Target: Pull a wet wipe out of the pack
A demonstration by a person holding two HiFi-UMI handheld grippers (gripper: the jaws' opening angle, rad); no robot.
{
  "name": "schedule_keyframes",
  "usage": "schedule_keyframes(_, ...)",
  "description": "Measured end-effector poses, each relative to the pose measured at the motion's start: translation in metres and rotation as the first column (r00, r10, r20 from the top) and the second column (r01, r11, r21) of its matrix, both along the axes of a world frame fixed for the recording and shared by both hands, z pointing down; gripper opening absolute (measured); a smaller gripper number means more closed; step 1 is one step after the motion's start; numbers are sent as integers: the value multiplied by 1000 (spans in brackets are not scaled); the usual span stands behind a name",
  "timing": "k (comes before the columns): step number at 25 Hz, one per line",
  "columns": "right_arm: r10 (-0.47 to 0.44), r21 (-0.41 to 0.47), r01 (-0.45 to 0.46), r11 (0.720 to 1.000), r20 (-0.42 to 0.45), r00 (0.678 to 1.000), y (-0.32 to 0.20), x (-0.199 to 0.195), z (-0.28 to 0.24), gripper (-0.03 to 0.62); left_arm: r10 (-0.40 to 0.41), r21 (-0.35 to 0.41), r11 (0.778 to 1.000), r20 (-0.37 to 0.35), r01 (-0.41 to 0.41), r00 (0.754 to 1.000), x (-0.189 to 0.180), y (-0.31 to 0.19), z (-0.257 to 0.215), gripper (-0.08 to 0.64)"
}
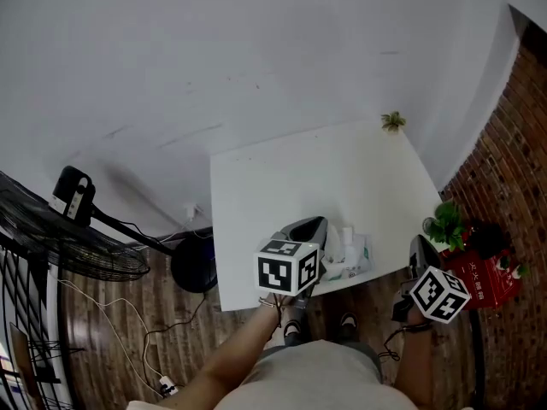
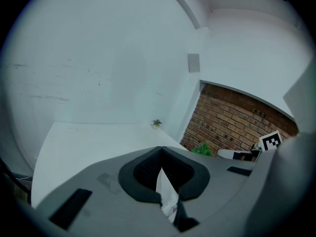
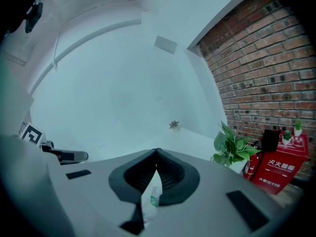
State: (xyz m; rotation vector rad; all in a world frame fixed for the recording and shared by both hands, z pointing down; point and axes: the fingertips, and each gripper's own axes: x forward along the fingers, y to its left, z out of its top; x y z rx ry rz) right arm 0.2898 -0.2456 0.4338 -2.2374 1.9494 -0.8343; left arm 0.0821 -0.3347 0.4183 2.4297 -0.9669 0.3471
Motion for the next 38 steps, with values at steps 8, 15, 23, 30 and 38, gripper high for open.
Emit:
schedule_keyframes(8, -5, 5, 5, 1000, -5, 1000, 0, -17, -3, 2, -20, 38, 999, -31, 22, 999, -21, -8, -20, 11)
schedule_keyframes(15, -31, 11, 31, 999, -19, 999, -8, -28, -10, 2, -85, 73, 993, -73, 91, 994, -49, -22, -40, 11)
schedule_keyframes(23, -82, 35, 84, 996, -59, 995, -30, -38, -31, 2, -213, 117, 967, -126, 228, 969, -104, -39, -59, 12)
schedule_keyframes(30, -96, 69, 107, 992, -147, 985, -47, -45, -52, 2, -367, 206, 901, -112, 383, 923, -154, -41, -42, 11)
schedule_keyframes(38, -139, 48, 156, 987, -260, 956, -55, -57, -56, 2, -457, 248, 852, -76, 461, 886, -177, -34, -19, 11)
